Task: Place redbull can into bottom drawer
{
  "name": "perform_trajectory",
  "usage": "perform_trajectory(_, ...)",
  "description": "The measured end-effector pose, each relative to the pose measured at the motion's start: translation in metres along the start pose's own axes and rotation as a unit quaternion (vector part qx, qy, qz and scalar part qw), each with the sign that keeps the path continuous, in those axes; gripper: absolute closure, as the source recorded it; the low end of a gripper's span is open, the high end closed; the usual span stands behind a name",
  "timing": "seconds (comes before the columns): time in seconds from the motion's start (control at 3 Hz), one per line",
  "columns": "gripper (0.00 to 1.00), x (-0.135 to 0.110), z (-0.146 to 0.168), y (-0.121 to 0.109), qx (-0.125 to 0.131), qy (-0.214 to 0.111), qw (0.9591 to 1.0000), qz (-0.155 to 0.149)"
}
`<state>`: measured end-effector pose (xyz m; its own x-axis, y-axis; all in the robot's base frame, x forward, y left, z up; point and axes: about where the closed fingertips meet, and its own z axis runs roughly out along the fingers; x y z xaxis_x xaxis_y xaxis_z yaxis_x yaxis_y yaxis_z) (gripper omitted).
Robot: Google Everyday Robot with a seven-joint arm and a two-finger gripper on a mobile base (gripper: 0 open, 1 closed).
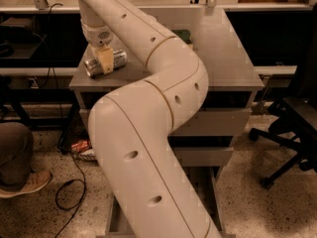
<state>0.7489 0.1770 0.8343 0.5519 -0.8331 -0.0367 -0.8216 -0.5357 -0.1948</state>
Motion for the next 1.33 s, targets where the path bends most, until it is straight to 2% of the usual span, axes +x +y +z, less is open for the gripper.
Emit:
perform_trajectory(0.33, 1.0, 0.0, 0.0, 0.0, 0.0, 0.0, 1.0, 0.0)
perform_trajectory(0.67, 1.0, 0.003, -0.003, -0.005, 0.016, -0.003, 0.9999, 0.004)
perform_trajectory(1.33, 1.0, 0.024, -0.056, 0.01, 0.047, 0.029, 0.9973, 0.049)
